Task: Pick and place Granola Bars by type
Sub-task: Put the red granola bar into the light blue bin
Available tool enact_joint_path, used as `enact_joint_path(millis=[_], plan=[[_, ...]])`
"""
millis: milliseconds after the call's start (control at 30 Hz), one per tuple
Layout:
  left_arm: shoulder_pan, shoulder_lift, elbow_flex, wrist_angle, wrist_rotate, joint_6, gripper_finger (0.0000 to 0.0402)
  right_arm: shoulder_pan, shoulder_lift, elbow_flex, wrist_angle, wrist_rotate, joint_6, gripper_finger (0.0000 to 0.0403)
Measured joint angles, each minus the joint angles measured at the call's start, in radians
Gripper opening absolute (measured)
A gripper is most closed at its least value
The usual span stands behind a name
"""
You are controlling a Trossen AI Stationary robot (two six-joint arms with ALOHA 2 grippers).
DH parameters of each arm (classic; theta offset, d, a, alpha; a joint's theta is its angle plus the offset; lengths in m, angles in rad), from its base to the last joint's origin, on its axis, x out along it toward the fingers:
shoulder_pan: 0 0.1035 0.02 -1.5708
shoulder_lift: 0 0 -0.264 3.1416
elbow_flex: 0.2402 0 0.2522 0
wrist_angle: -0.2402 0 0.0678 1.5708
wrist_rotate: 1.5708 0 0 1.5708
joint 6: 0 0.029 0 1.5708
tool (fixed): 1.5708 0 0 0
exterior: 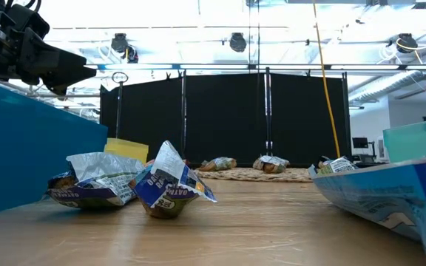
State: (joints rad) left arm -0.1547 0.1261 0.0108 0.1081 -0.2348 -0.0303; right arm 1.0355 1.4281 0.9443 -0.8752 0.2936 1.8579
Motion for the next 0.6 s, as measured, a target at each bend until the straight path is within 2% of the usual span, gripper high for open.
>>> enact_joint_path(millis=[267,400,600], plan=[[0.0,0.0,0.0,0.0,0.0,0.0,0.0209,0.0,0.0,0.0,-0.001,0.001,-0.013,0.0],[0.0,0.0,0.0,0.0,0.0,0.0,0.0209,0.0,-0.005,0.0,-0.006,0.053,-0.037,0.0],[0.0,0.0,0.0,0.0,0.0,0.0,0.0209,0.0,-0.057,0.0,-0.106,0.048,-0.035,0.0]])
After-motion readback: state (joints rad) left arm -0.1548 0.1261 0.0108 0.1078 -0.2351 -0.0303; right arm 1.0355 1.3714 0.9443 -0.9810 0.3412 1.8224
